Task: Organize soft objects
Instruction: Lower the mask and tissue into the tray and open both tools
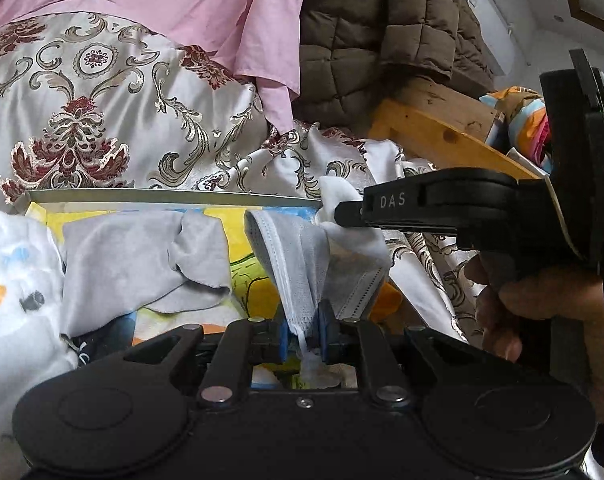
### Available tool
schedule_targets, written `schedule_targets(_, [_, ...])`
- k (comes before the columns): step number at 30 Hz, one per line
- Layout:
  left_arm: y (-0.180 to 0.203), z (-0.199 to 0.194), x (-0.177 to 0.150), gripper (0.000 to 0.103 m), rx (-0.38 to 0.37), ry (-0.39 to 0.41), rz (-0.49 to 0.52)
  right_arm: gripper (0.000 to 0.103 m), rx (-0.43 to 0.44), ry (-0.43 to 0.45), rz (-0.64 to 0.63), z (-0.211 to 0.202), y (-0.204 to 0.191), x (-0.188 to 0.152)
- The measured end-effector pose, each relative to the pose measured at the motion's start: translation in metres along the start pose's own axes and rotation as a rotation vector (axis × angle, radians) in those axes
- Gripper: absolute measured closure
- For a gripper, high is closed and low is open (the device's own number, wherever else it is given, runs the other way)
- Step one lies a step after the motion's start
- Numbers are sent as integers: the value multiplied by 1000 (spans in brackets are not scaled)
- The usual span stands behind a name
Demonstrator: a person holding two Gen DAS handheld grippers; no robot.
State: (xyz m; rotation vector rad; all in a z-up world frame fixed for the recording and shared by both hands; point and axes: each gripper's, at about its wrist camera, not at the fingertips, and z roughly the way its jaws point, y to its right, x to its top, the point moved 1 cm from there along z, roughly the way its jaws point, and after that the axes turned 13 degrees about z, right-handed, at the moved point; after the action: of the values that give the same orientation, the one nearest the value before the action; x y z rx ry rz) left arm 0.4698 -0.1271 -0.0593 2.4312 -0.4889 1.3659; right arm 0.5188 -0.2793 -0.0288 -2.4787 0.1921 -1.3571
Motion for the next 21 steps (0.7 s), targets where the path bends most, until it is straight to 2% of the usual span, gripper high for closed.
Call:
schedule_targets(6, [-1,1,0,84,-7,-28,-18,92,-19,-11,6,1,5,-1])
schedule_targets(11, [1,-2,2,83,0,-49,12,91,-24,-24,8,0,5,-3])
schedule_targets(14, [0,-4,4,81,11,-56,8,85,-26,-26,0,-3,4,-2])
schedule_targets(18, [1,-6,6,72,16,-61,7,71,-31,-37,-5,-7,3,-1])
schedule_targets(21, [4,-8,9,70,22,-65,21,61,-35,-43,-7,-10,3,1])
